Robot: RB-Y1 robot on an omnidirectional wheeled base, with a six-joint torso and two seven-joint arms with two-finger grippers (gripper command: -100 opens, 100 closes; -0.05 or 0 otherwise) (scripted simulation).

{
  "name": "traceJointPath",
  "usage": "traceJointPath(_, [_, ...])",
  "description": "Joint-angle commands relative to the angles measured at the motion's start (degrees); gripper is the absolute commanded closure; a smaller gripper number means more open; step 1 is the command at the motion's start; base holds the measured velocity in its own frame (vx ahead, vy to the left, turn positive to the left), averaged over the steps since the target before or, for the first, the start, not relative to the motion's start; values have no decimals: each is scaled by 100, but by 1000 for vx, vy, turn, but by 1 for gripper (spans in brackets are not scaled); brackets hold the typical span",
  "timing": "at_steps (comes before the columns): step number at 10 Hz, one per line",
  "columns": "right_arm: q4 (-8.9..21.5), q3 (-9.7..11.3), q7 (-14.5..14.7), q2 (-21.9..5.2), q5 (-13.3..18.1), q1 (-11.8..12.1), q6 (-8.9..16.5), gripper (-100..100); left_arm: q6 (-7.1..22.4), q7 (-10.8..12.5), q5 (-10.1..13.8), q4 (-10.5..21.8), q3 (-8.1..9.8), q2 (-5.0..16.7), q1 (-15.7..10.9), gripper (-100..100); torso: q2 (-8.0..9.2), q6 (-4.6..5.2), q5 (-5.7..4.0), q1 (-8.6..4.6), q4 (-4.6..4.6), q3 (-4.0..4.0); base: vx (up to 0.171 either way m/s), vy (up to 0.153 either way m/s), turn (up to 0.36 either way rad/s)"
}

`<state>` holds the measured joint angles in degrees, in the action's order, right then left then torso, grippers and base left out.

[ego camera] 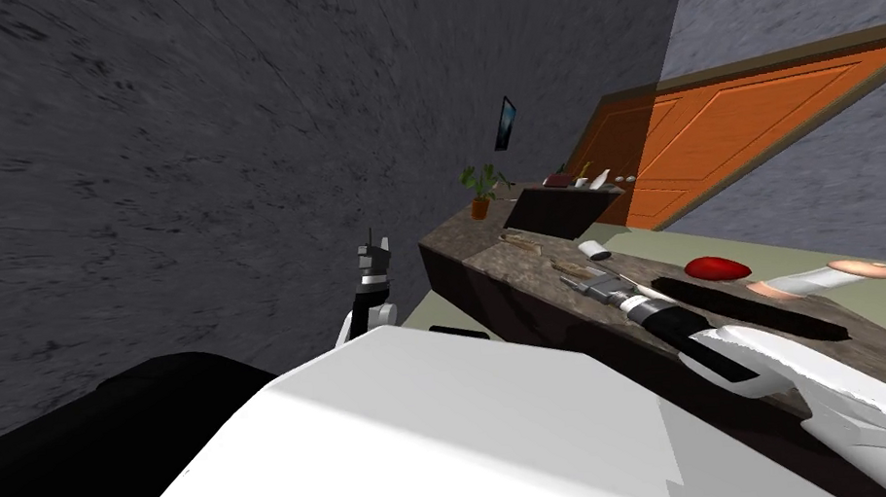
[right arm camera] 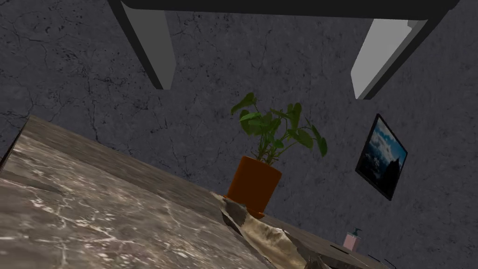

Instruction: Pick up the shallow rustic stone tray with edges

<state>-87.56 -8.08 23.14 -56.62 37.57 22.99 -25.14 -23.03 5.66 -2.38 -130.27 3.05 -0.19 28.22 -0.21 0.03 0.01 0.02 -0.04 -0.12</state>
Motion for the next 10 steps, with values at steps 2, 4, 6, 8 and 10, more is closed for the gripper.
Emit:
traceJointPath(2, [397, 128, 277, -252, 233, -92, -25, -100, 0, 0, 0, 0, 0, 0, 0, 0, 2, 1, -2, -4, 0, 1, 51, 13, 44])
traceJointPath(4, [600, 201, 423, -409, 361, -128, -38, -100, 0, 0, 0, 0, 0, 0, 0, 0, -5, 0, -1, -1, -1, -3, 72, 18, 44])
traceJointPath(6, [981, 353, 692, -687, 594, -192, -65, -100, 0, 0, 0, 0, 0, 0, 0, 0, -3, 1, -2, -3, -1, -2, 72, 16, 51])
traceJointPath(8, [1318, 506, 926, -913, 794, -241, -92, -100, 0, 0, 0, 0, 0, 0, 0, 0, -8, 1, -1, -3, -2, -5, 89, 13, 53])
traceJointPath(10, [1598, 653, 1119, -1080, 956, -271, -119, -100, 0, 0, 0, 0, 1, 0, 1, 0, -14, 0, -3, -9, -4, -9, 90, -5, 42])
